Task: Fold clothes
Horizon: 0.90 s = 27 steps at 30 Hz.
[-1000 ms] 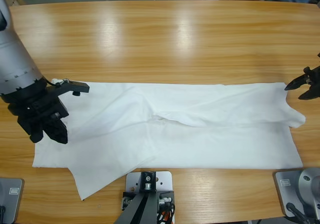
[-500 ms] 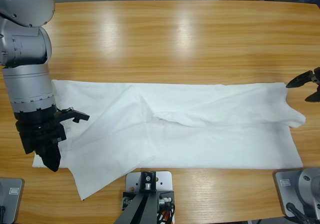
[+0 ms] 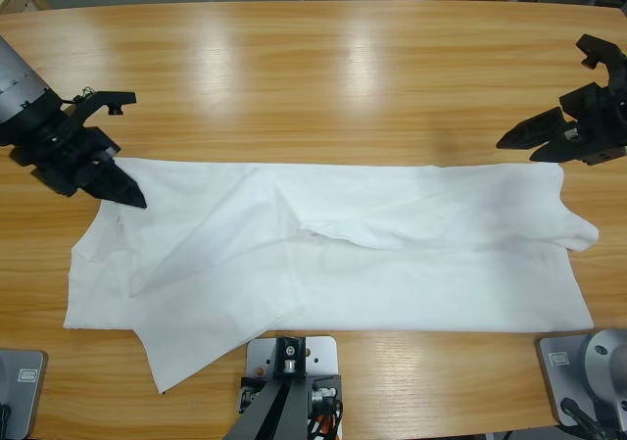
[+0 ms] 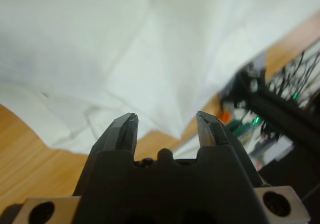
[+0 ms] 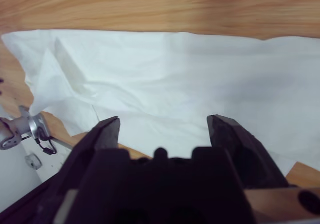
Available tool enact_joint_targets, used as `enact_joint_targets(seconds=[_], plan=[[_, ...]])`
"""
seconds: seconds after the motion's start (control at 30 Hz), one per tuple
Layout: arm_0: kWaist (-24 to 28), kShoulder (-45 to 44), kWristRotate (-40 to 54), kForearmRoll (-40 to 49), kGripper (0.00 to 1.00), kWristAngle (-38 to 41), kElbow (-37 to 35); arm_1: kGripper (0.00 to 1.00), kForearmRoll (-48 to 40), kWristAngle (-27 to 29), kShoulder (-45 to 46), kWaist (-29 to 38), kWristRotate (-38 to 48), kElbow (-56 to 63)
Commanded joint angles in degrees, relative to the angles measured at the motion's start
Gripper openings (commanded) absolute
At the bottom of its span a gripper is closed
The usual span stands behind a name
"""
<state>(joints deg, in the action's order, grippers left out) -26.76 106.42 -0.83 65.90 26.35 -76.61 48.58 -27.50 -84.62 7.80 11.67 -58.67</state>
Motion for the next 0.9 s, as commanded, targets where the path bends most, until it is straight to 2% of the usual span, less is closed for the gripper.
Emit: enact_joint_targets(seconds=[0.03, 0.17, 0.3, 0.63, 0.9], plan=[[1.88, -5.46, -18.29, -20.8, 0.485, 1.65, 18.01, 0.711, -0.57, -0.18, -0.9, 0.81, -1.07, 0.93], [1.71, -11.62, -33.23, -29.99, 0.494, 1.79, 27.11, 0.711, -0.69, -0.18, -1.2, 0.81, -1.23, 0.94], [1.71, -13.97, -40.62, -34.53, 0.499, 2.97, 31.44, 0.711, -0.78, -0.1, -1.18, 0.81, -1.72, 2.02], [1.71, -12.88, -43.69, -41.75, 0.508, 2.3, 39.07, 0.711, -1.73, 0.41, -0.44, 0.63, -1.91, 5.62], [1.71, -11.72, -44.32, -44.28, 0.508, 2.22, 39.03, 0.711, -1.82, 0.4, -0.41, 0.55, -1.91, 5.69]])
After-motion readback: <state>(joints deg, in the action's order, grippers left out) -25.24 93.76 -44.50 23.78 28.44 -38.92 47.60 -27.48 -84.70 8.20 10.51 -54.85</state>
